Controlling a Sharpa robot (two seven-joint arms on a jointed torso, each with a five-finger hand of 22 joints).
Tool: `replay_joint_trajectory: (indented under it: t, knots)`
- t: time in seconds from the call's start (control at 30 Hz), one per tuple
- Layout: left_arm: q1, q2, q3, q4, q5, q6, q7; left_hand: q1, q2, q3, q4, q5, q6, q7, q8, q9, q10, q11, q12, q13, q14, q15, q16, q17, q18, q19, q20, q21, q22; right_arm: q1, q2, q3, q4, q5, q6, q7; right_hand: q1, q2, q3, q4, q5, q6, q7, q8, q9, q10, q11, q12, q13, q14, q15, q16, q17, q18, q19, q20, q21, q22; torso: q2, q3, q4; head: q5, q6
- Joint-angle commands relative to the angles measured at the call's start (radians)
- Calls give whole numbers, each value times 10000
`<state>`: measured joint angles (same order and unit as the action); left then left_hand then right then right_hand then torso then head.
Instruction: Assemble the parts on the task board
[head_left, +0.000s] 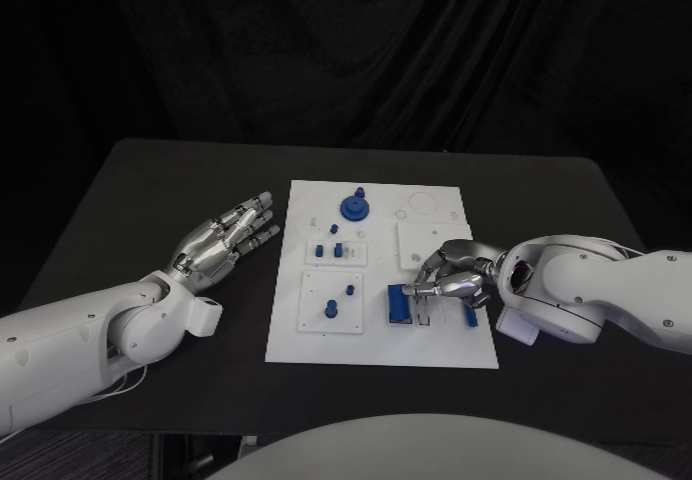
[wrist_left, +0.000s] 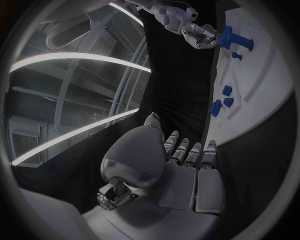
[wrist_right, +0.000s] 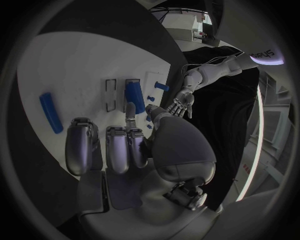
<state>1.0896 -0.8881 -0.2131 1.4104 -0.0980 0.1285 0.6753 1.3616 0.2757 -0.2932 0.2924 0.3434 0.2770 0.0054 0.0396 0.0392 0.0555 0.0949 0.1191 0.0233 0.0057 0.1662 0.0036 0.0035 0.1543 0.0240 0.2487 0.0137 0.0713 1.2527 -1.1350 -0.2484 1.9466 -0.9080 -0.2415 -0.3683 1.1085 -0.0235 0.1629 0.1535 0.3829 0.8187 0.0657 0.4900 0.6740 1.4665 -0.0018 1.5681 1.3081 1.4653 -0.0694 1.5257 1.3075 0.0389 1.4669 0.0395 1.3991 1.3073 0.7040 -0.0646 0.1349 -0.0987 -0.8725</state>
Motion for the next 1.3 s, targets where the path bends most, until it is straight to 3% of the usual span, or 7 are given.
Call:
replay_joint_trajectory:
  t: [0.03,0.2,0.37,0.57,0.9,1.13,1.3]
  knots:
    - [-5,-9,9,28,45,111,113,-60,24,-9,-11,29,-45,2,-4,-11,-17,78,45,11,27,33,3,-3,53,-10,72,31,-2,-63,-218,3,243,-2979,-1936,1492,303,-119,-60,-217,34,-241,51,103,27,1043,-25,27,2627,865,0,80,1613,30,349,-17,47,2082,1,-4,6,21,-2]
    - [-5,-14,9,29,45,98,116,-55,25,-7,-13,34,-33,7,-2,-9,-14,79,54,13,31,35,5,-1,52,-8,73,33,5,-165,-518,0,479,-5005,-2468,1580,693,-233,-374,-344,-490,-1377,305,488,330,1043,190,27,2627,848,175,71,1589,49,280,138,-52,2047,-2,-4,4,21,-2]
    - [-6,-15,9,31,45,99,120,-48,24,-4,-15,40,-25,12,0,-8,-14,79,56,13,32,36,5,-1,52,-5,74,35,10,-420,-717,-3,568,-6728,-2744,1483,1198,-248,-706,-222,-916,-3246,465,1283,838,1043,217,27,2627,817,217,33,1496,107,143,208,-290,1974,-1,0,4,49,-2]
    - [-6,-29,9,41,45,102,112,-48,24,-4,-15,40,-25,12,0,-8,-14,79,56,13,32,36,5,-1,52,-5,74,35,10,-908,-748,-3,538,-7954,-2997,1457,1937,-353,-826,-155,-925,-5396,589,1674,759,1043,277,27,2627,727,273,-68,1255,173,-36,253,-604,1881,-7,-8,1,74,-2]
    - [-8,-70,8,60,44,120,96,-34,27,2,-19,52,-18,25,3,-7,-14,79,58,13,34,39,6,0,52,-5,77,35,7,-1470,-497,-5,374,-8454,-2917,1333,2019,-567,-1068,418,-1377,-6093,659,1908,196,1043,342,27,2627,686,331,-107,1161,196,-101,313,-719,1852,-1,0,-13,123,-2]
    - [-8,-54,8,58,44,170,74,18,34,28,-19,75,37,134,18,2,-17,52,67,13,35,49,7,0,52,1,91,38,9,-1655,-325,-5,234,-8493,-2915,1259,2072,-943,-1215,1304,-2272,-6158,692,2233,-348,1043,376,27,2627,681,362,-114,1143,202,-107,346,-749,1845,5,-3,5,91,-2]
    - [-9,-50,8,62,44,198,70,42,33,38,-16,74,112,248,37,14,-25,0,65,11,32,51,6,-1,53,1,96,39,2,-1695,-212,-4,144,-8499,-2901,1207,2038,-1043,-1254,1388,-2447,-6180,708,2309,-470,1043,388,27,2627,678,372,-118,1134,205,-111,354,-762,1842,5,-10,9,100,-2]
